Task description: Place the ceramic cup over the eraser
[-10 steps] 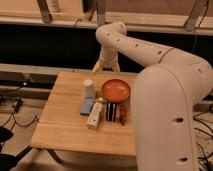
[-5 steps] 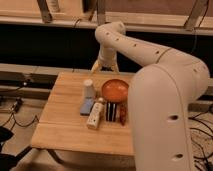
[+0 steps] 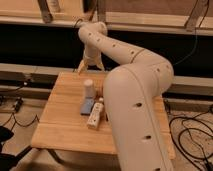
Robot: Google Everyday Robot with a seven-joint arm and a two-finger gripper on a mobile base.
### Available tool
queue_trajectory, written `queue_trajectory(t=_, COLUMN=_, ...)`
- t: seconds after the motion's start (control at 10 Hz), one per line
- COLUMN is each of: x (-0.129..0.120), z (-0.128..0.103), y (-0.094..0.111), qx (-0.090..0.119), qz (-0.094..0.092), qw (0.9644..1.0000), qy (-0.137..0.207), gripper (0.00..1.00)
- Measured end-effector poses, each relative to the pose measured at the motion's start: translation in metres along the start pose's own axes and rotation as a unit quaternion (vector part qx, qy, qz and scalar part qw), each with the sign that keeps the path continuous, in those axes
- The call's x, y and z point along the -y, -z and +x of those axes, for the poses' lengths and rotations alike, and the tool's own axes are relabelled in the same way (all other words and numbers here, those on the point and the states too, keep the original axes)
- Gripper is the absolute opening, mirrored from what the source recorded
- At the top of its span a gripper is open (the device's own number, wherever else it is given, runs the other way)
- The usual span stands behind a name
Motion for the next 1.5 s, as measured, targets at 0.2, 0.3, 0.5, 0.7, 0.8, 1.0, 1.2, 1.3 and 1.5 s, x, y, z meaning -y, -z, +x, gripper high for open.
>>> queue_trajectory(t=0.2, x=-0.01, z=-0.008, y=-0.023, qx=-0.011, qz=-0.014, qw=0.9996, qy=0.021, gripper=0.8)
queue_trajectory(t=0.3, x=-0.009, z=-0.01, y=-0.035, qx=-0.017, qz=-0.018, qw=0.9994, qy=0.026, gripper=0.8)
queue_trajectory(t=0.5, x=-0.001, z=-0.015, y=-0.053, qx=-0.02, qz=-0.025, qw=0.9992, qy=0.023, gripper=0.8)
queue_trajectory(t=0.7, x=-0.001, z=-0.015, y=-0.053, qx=-0.02, qz=-0.025, qw=0.9992, qy=0.023, gripper=0.8)
queue_trajectory(t=0.8, x=-0.001, z=-0.015, y=-0.053, qx=-0.02, qz=-0.025, qw=0.9992, qy=0.023, gripper=0.8)
queue_trajectory(t=1.0, x=0.003, z=-0.012, y=-0.055, qx=-0.021, qz=-0.022, qw=0.9993, qy=0.022, gripper=0.8)
queue_trajectory(t=1.2, x=0.012, z=-0.002, y=-0.061, qx=-0.027, qz=-0.018, qw=0.9993, qy=0.016, gripper=0.8)
queue_trajectory(t=1.3, x=0.013, z=0.003, y=-0.065, qx=-0.032, qz=-0.02, qw=0.9992, qy=0.014, gripper=0.8)
queue_trajectory(t=1.5, x=0.01, z=0.01, y=-0.074, qx=-0.039, qz=-0.027, qw=0.9988, qy=0.013, gripper=0.8)
